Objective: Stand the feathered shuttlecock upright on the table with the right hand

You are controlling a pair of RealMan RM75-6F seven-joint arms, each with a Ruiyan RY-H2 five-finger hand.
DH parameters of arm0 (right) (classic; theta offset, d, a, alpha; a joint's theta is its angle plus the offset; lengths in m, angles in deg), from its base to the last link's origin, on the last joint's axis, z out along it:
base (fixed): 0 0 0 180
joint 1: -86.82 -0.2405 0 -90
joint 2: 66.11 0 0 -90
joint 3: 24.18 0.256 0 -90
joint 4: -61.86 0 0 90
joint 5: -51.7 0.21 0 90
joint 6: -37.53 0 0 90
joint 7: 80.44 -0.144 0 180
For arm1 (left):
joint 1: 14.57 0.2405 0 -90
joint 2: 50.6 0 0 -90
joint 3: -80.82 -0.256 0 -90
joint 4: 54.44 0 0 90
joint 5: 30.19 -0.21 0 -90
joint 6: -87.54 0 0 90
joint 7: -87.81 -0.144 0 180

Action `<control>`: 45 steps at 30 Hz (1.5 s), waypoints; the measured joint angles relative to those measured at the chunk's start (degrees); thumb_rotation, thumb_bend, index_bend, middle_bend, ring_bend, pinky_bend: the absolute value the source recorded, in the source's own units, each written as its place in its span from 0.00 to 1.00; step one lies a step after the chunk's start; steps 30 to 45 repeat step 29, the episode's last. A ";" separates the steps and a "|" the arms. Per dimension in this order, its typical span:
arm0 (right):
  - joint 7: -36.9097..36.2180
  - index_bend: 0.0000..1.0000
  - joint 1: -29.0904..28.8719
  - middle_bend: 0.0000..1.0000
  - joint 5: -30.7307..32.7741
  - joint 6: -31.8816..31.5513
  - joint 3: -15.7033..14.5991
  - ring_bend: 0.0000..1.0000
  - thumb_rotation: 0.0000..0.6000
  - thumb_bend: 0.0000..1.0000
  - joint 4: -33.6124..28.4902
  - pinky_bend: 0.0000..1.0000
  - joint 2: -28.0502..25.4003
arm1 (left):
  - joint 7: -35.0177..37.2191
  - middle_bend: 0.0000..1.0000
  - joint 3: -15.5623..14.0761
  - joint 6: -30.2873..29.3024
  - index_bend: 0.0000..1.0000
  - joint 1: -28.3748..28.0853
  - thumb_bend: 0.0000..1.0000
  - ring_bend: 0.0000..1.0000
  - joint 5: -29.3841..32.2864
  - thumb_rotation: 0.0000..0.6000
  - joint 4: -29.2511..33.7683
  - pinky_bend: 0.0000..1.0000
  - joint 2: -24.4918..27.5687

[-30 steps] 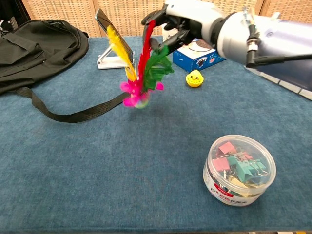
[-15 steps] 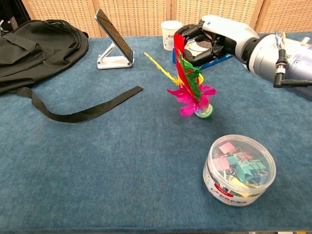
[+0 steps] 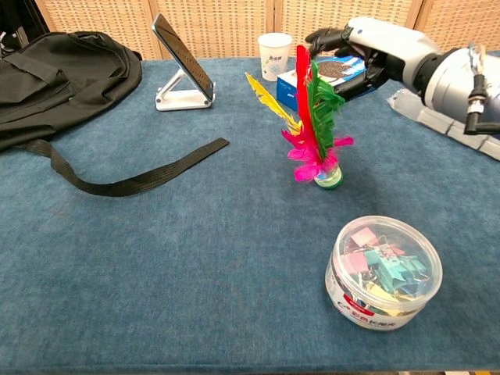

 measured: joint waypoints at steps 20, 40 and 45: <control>15.89 0.00 10.32 0.00 -12.42 -15.10 -4.77 0.00 1.00 0.00 -11.07 0.00 -19.48 | 0.02 0.00 0.13 -2.31 0.00 0.82 0.00 0.00 -0.94 1.00 -0.65 0.00 -0.19; 19.60 0.00 21.03 0.00 -20.56 -26.45 -12.53 0.00 1.00 0.00 -7.39 0.00 -22.47 | -0.20 0.00 0.90 -3.04 0.00 0.51 0.00 0.00 -1.01 1.00 -2.54 0.00 -1.60; 19.60 0.00 21.03 0.00 -20.56 -26.45 -12.53 0.00 1.00 0.00 -7.39 0.00 -22.47 | -0.20 0.00 0.90 -3.04 0.00 0.51 0.00 0.00 -1.01 1.00 -2.54 0.00 -1.60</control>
